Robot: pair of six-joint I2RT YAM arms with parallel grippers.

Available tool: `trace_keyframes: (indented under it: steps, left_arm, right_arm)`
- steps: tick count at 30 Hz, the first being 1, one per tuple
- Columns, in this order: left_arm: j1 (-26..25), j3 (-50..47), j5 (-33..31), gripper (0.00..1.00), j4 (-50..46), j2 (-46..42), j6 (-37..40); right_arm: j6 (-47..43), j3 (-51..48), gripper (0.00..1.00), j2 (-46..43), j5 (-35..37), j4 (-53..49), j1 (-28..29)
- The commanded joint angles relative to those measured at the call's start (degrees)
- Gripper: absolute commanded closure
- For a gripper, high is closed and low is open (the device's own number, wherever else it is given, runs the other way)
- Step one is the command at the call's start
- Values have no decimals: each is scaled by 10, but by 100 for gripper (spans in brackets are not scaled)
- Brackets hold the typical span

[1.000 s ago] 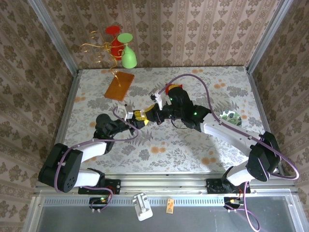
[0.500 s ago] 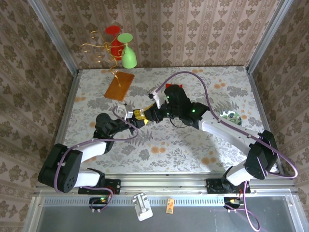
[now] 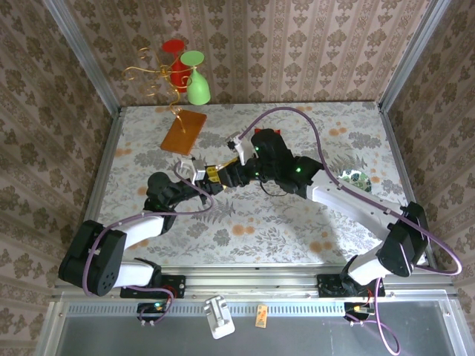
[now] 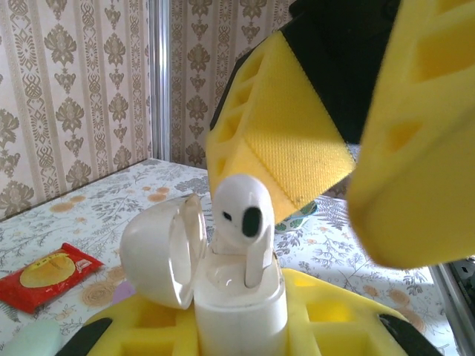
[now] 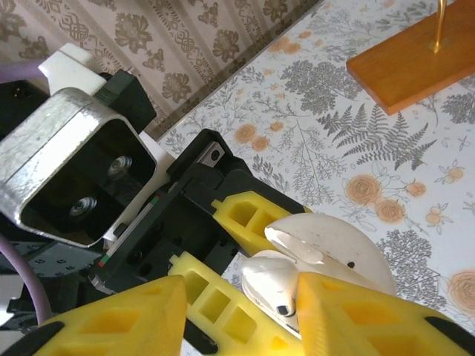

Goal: Insert wireless bluetooth earbuds into charging case

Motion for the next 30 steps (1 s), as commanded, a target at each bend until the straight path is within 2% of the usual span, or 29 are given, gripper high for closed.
trace_keyframes:
  steps: [1,9,14,20,25,30]
  left_arm:
    - [-4,19,21,91,59,0,22]
    - [-6,18,22,91,57,1,28]
    - [-5,4,16,91,53,5,71]
    - [-2,-4,28,93,48,19,129]
    - [-3,-15,28,95,45,18,183]
    - [-3,-11,27,95,45,22,193]
  right_arm:
    - [4,5,48,-18,60,-39,-9]
    - [9,11,45,-23,64,-38,-9]
    - [20,-8,44,-49,63,-18,-11]
    - [79,-18,40,-68,7,12,-43]
    - [82,60,37,-7,43,-96,-50]
    - [87,123,36,53,59,-176,-49]
